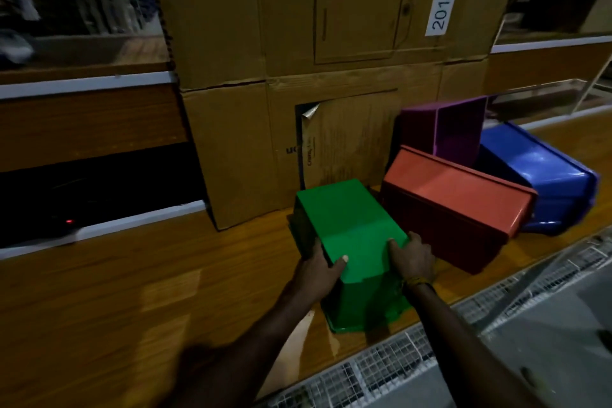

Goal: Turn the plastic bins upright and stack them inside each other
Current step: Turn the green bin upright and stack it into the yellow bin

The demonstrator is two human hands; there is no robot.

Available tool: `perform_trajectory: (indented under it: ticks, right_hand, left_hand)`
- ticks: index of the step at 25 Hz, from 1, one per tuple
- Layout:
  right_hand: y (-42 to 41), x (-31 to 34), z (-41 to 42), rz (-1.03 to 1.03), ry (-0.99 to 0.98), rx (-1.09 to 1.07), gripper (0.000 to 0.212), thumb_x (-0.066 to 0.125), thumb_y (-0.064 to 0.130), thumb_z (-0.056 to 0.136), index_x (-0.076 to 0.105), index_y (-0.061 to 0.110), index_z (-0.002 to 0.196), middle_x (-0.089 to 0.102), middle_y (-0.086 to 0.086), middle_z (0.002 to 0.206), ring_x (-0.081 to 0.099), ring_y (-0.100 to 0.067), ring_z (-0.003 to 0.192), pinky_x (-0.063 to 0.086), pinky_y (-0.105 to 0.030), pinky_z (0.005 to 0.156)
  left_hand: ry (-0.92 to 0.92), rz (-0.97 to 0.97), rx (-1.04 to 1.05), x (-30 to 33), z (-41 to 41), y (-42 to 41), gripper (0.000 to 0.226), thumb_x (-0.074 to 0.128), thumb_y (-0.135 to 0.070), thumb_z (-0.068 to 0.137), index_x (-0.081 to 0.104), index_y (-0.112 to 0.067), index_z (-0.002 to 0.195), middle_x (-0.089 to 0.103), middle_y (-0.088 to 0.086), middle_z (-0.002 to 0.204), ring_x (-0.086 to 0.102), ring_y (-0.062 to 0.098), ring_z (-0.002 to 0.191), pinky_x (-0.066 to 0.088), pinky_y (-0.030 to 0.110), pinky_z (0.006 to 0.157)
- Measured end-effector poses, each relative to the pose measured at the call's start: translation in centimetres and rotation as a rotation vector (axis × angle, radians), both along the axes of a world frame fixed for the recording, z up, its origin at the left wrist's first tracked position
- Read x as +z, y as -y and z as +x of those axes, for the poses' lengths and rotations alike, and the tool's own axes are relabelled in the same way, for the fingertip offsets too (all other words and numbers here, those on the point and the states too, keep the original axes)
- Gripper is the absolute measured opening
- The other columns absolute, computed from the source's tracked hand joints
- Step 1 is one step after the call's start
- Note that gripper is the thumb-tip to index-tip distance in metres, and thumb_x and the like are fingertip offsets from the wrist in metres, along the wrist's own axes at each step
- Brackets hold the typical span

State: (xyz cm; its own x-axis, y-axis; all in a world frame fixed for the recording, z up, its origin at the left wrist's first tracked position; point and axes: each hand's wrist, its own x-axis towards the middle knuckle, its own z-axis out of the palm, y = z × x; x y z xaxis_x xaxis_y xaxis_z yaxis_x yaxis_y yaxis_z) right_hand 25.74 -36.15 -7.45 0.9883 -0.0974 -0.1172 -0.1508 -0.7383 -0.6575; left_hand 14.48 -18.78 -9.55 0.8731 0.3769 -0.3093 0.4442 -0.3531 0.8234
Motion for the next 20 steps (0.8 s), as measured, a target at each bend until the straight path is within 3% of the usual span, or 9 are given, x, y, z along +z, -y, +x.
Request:
perform_trajectory:
  ticks: [3, 6, 11, 16, 20]
  right_hand:
    - [-2.3, -1.1, -0.7, 0.07, 0.033, 0.082, 0.051, 0.06, 0.04, 0.089, 0.059, -0.001, 0.121, 0.063, -0.03, 0.117, 0.056, -0.045, 0.112, 0.047, -0.046, 0.091]
    - [-4.9, -1.4, -2.4, 0.222, 0.04, 0.111, 0.041, 0.062, 0.035, 0.088, 0.064, -0.002, 0.105, 0.067, -0.027, 0.105, 0.062, -0.043, 0.1, 0.049, -0.042, 0.078]
    - [-9.3, 0.6, -5.8, 0.284, 0.099, 0.24, 0.046, 0.061, 0.044, 0.084, 0.066, 0.008, 0.113, 0.07, -0.017, 0.105, 0.066, -0.035, 0.093, 0.055, -0.04, 0.074]
    - [-13.3, 3.5, -11.0, 0.304, 0.193, 0.287, 0.045, 0.059, 0.046, 0.086, 0.064, 0.017, 0.12, 0.067, -0.013, 0.112, 0.065, -0.031, 0.097, 0.057, -0.046, 0.08]
    - [-16.6, 5.2, -16.4, 0.338, 0.229, 0.311, 0.043, 0.057, 0.045, 0.09, 0.066, 0.017, 0.121, 0.067, -0.012, 0.118, 0.064, -0.03, 0.102, 0.056, -0.043, 0.083]
  left_hand:
    - [0.0, -0.043, 0.213, -0.6, 0.2, -1.2, 0.099, 0.049, -0.084, 0.055, 0.03, -0.038, 0.14, 0.06, 0.003, 0.134, 0.062, 0.03, 0.113, 0.052, 0.048, 0.093]
    - [0.032, -0.068, 0.334, 3.8, -2.8, -1.7, 0.078, 0.057, -0.065, 0.068, 0.042, -0.031, 0.136, 0.063, 0.001, 0.128, 0.064, 0.03, 0.108, 0.053, 0.047, 0.092]
    - [0.135, -0.064, 0.494, 5.6, -7.8, -4.9, 0.047, 0.062, -0.041, 0.088, 0.048, -0.027, 0.131, 0.065, -0.002, 0.113, 0.067, 0.024, 0.092, 0.058, 0.044, 0.082]
    - [0.213, -0.175, 0.605, 5.7, -13.5, -8.1, 0.047, 0.063, -0.035, 0.089, 0.05, -0.023, 0.132, 0.068, 0.001, 0.112, 0.068, 0.023, 0.09, 0.059, 0.044, 0.082]
    - [0.255, -0.199, 0.655, 5.9, -18.9, -11.2, 0.048, 0.064, -0.036, 0.089, 0.049, -0.021, 0.133, 0.067, 0.003, 0.115, 0.068, 0.024, 0.092, 0.059, 0.043, 0.08]
